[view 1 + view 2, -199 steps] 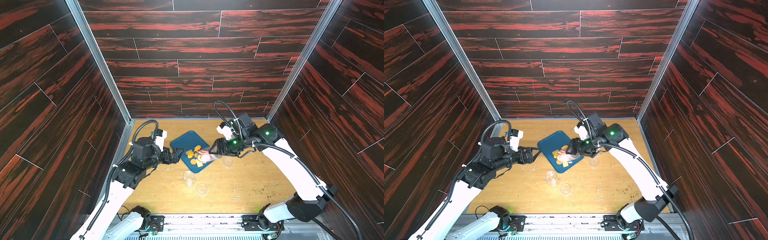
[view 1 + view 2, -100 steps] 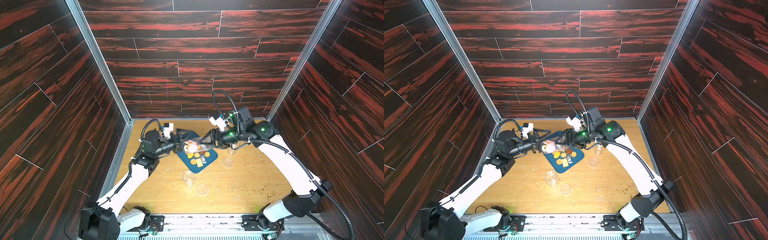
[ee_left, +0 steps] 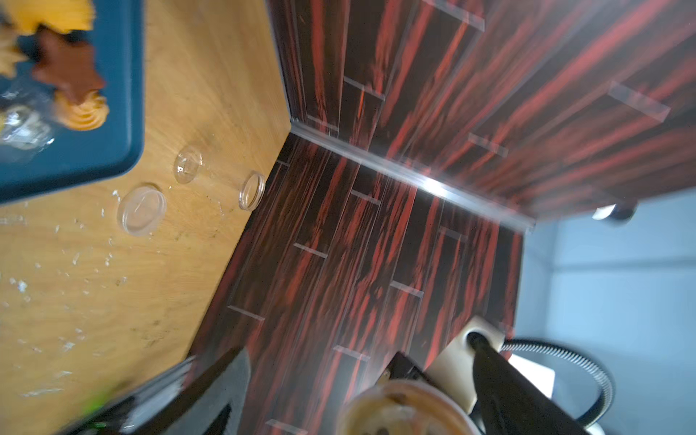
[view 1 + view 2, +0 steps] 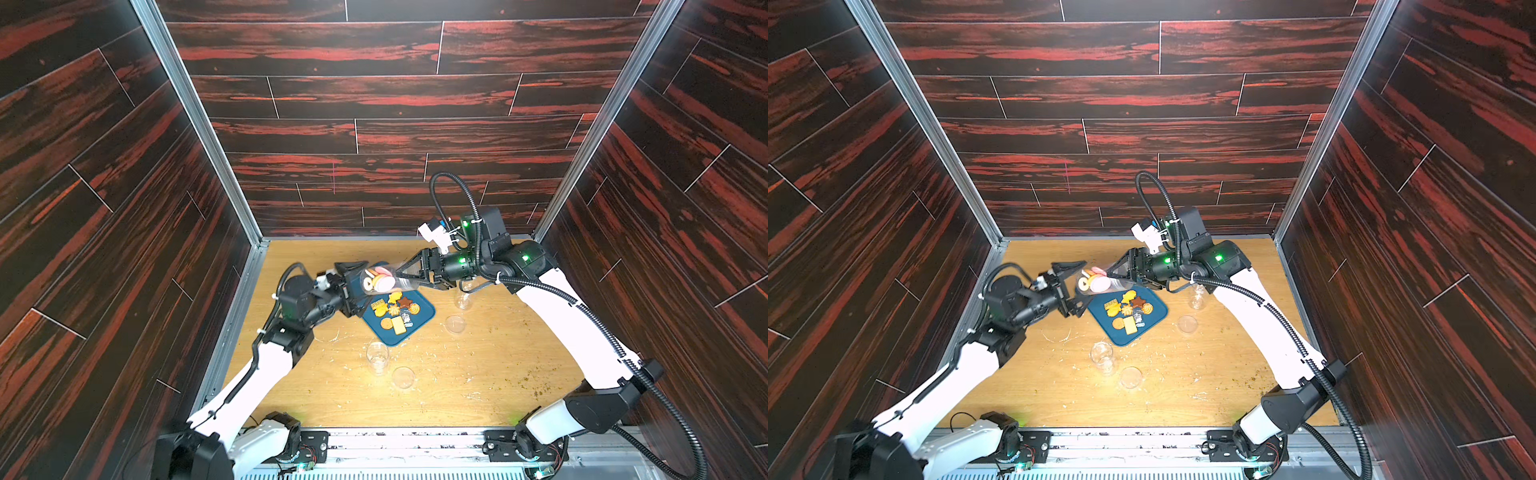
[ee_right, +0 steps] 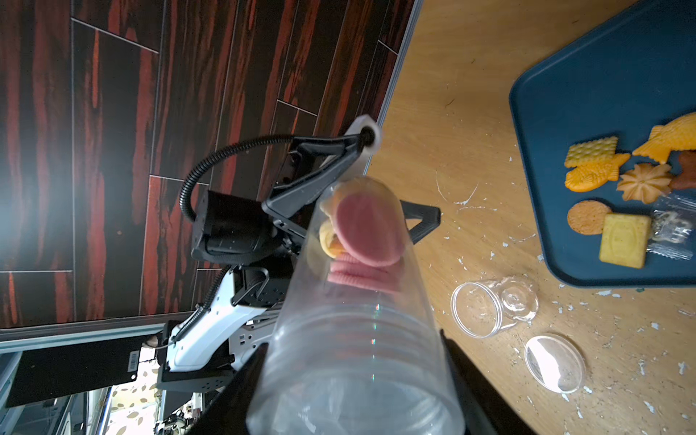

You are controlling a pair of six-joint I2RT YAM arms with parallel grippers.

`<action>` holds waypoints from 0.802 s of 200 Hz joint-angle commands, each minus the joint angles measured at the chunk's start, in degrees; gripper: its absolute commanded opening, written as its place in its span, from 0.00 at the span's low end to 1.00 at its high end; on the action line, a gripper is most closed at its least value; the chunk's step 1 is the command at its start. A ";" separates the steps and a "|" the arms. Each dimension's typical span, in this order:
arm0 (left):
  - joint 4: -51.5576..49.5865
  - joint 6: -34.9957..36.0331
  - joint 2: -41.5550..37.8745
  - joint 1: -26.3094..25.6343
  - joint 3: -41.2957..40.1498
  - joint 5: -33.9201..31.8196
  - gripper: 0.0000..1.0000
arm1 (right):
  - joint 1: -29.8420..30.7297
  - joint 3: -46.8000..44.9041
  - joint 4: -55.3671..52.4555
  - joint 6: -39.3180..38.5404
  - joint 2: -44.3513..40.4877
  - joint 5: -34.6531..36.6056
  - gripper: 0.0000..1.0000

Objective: Pour the cookies out of the jar
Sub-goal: Pick up the jar from the center of the board.

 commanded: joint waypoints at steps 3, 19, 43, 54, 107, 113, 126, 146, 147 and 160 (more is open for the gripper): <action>-2.04 -5.77 -3.21 -0.87 1.46 -6.88 0.96 | -0.20 -0.86 2.67 0.70 1.01 -1.00 0.46; -1.77 -7.02 -2.85 -1.74 1.19 -8.95 0.96 | 0.04 -1.87 4.38 1.43 0.83 -2.15 0.45; 0.83 -8.40 0.02 -4.14 1.92 -10.17 0.95 | 0.58 -2.99 5.42 1.58 0.75 -2.51 0.45; 1.70 -8.33 1.76 -5.53 3.04 -10.51 0.95 | 0.85 -3.34 5.82 1.71 0.61 -2.82 0.45; 1.13 -8.22 4.64 -9.38 6.49 -15.21 0.90 | 1.33 -7.40 7.73 1.83 -1.11 -2.30 0.45; 0.61 -7.91 4.56 -9.51 6.98 -15.32 0.88 | 1.30 -8.24 8.06 1.88 -1.42 -2.09 0.45; -0.92 -7.37 4.13 -9.75 7.39 -16.03 0.86 | 1.31 -9.75 9.18 2.26 -2.00 -2.33 0.45; -2.01 -7.29 3.35 -10.04 6.67 -17.20 0.84 | 1.55 -11.08 10.41 2.72 -2.51 -2.75 0.45; -2.11 -7.28 3.34 -10.08 6.66 -17.30 0.84 | 1.51 -11.09 10.41 2.68 -2.51 -2.72 0.45; -2.33 -7.28 3.06 -10.15 6.13 -17.69 0.84 | 1.63 -11.24 10.72 2.72 -2.67 -2.91 0.45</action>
